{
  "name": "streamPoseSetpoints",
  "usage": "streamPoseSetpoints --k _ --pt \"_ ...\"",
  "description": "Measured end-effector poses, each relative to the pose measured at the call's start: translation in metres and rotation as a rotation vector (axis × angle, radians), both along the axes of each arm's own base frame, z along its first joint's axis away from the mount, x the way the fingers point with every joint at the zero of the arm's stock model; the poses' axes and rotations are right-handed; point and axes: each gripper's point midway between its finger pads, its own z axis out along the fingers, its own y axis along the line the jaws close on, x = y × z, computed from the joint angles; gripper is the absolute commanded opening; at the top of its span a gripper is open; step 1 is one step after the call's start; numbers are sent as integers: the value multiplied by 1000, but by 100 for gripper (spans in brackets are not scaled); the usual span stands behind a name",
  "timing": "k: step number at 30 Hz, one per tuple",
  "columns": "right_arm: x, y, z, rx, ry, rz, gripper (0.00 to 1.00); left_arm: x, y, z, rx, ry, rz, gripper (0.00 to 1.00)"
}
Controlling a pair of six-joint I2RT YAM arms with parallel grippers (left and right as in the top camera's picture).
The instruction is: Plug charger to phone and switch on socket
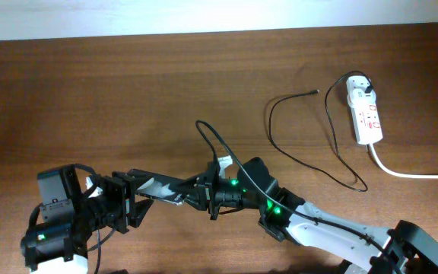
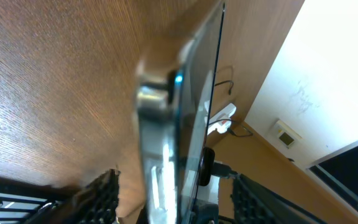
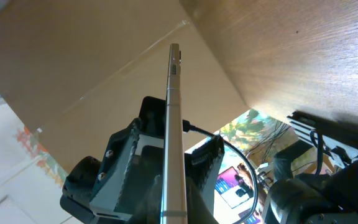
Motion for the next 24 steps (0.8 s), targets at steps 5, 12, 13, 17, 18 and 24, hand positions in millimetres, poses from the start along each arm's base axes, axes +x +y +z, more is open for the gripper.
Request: streamPoseSetpoints --k 5,12,13,17,18,24 --pt "-1 3 11 38 -20 -5 4 0 0 0 -2 3 3 41" --pt "-2 3 9 34 -11 -1 4 2 0 1 -5 -2 9 22" --pt "-3 3 8 33 -10 2 5 2 1 1 -6 -1 12 18" --pt "-4 4 7 31 -6 0 10 4 2 2 6 -14 10 7" --pt "-4 4 7 31 -7 -1 11 4 2 2 10 -23 6 3" --pt "-4 4 10 38 -16 3 32 2 5 -2 18 12 30 0"
